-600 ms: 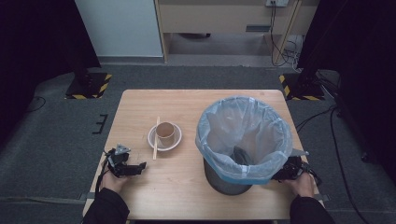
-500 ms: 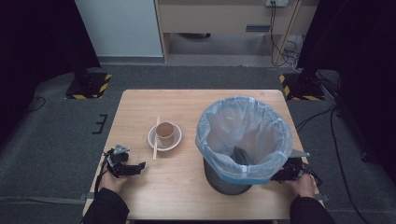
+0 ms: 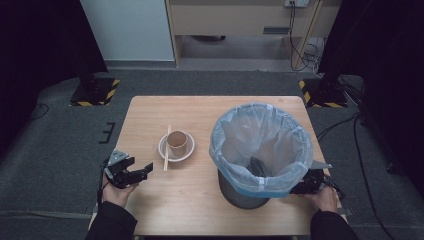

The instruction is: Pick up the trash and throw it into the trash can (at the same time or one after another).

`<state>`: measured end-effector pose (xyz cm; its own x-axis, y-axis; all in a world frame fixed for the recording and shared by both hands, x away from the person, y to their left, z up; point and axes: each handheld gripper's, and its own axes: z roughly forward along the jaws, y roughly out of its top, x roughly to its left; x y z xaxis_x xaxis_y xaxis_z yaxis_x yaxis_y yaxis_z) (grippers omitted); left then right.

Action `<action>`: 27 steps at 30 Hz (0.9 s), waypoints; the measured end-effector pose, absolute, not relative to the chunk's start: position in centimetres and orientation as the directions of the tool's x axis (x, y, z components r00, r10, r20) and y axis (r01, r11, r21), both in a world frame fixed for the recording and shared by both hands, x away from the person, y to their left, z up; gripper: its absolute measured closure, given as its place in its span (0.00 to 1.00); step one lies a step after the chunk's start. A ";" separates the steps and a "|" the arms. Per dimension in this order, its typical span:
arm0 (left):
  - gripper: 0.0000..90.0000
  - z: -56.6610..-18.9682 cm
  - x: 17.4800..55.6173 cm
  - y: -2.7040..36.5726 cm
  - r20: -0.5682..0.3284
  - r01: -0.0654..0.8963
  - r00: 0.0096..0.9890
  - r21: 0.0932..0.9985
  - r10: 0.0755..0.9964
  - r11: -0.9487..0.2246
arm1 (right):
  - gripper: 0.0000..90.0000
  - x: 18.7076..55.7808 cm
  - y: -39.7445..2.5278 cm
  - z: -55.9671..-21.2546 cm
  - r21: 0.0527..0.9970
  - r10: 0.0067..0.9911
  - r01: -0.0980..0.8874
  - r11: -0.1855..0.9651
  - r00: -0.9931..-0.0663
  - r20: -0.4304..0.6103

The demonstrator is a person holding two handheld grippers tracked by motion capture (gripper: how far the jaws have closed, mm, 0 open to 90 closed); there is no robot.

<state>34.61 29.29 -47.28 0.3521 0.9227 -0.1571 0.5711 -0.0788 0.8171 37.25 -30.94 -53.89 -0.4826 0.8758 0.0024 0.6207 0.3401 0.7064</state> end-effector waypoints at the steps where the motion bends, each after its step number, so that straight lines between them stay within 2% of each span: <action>1: 0.20 -46.8 34.5 29.2 -0.154 0.556 0.353 0.828 0.923 -0.074 | 0.00 37.2 -30.9 -53.9 0.706 0.877 0.622 0.338 -0.480 0.004; 13: 0.18 -44.0 33.8 28.5 -0.159 0.457 0.367 0.889 0.916 -0.029 | 0.00 37.2 -30.9 -53.9 0.708 0.879 0.624 0.332 -0.476 0.008; 27: 0.18 -40.8 33.5 26.5 -0.112 0.375 0.424 0.925 0.899 -0.062 | 0.00 37.1 -30.8 -53.9 0.708 0.883 0.626 0.327 -0.469 0.007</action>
<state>33.46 26.46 -40.80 0.4240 0.8987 -0.1117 0.3748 -0.0619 0.9250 37.10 -30.82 -53.91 -0.4692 0.8830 0.0065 0.6259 0.3273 0.7079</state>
